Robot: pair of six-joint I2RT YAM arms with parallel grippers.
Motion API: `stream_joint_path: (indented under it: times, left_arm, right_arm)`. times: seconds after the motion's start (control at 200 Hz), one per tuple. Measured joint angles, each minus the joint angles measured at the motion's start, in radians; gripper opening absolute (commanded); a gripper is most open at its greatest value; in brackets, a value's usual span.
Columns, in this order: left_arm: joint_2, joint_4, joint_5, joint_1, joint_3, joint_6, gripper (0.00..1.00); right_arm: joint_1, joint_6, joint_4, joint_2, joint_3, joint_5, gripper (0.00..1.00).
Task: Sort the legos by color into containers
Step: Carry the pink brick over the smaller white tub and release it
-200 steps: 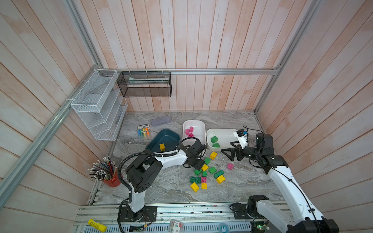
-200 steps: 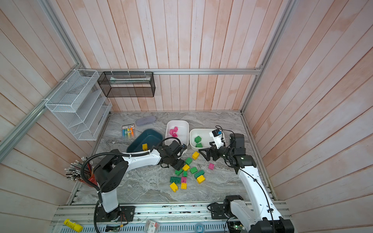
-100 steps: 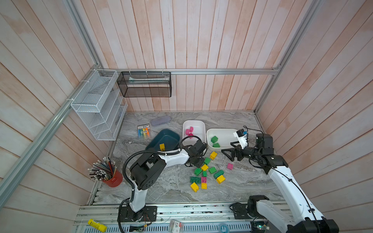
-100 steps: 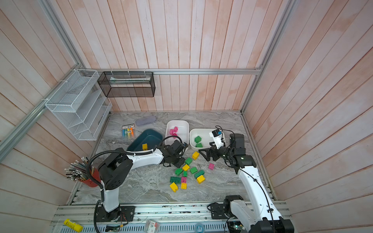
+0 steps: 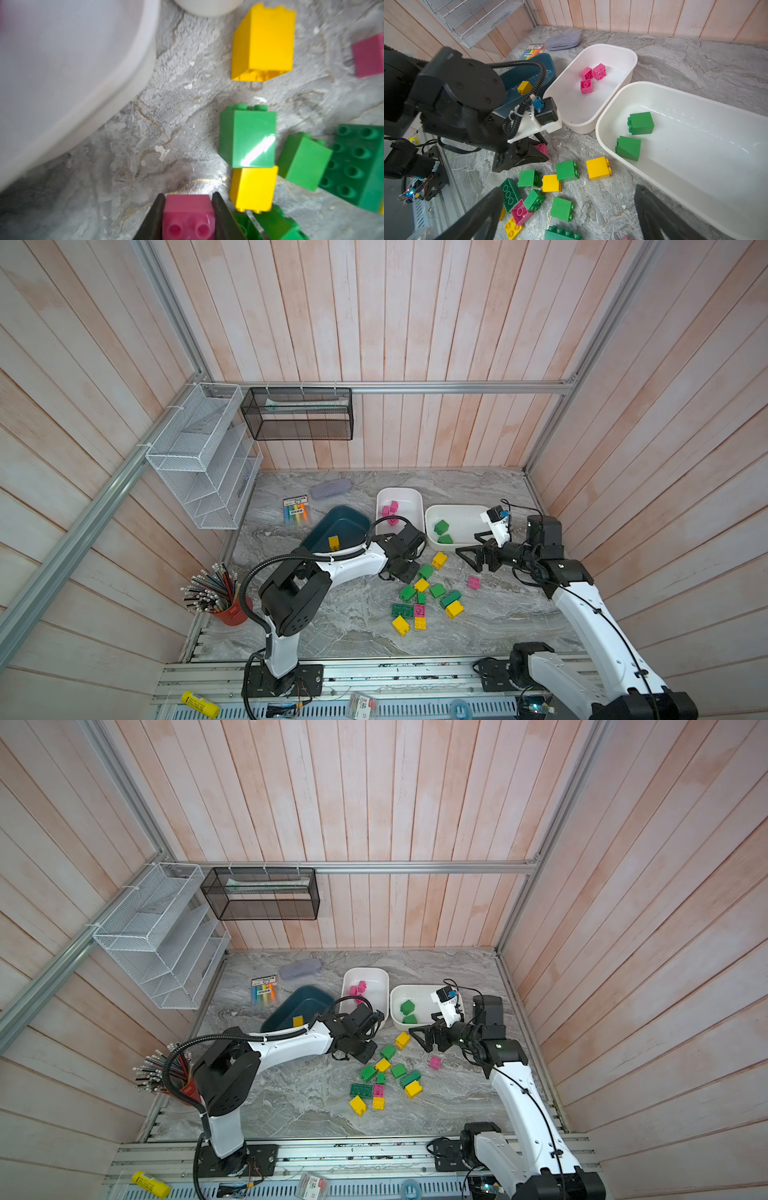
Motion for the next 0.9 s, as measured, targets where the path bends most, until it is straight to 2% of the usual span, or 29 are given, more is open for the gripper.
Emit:
stream_joint_path:
  times: [0.18,0.355,0.67,0.9]
  left_arm:
    - [-0.020,-0.078,-0.007,0.014,0.172,0.000,0.36]
    - [0.002,-0.082,-0.007,0.084,0.317,0.001,0.37]
    - [0.304,-0.008,-0.065,0.220,0.566,-0.008,0.37]
    - [0.465,0.052,-0.127,0.243,0.650,-0.008,0.38]
  right_arm:
    - [0.000,0.000,0.001,0.000,0.000,0.000,0.98]
    - [0.000,0.003,0.002,0.000,0.000,0.003,0.98]
    - [0.000,0.004,0.003,0.002,0.000,0.012,0.98]
    - [0.000,0.004,0.006,0.014,0.000,0.019,0.98]
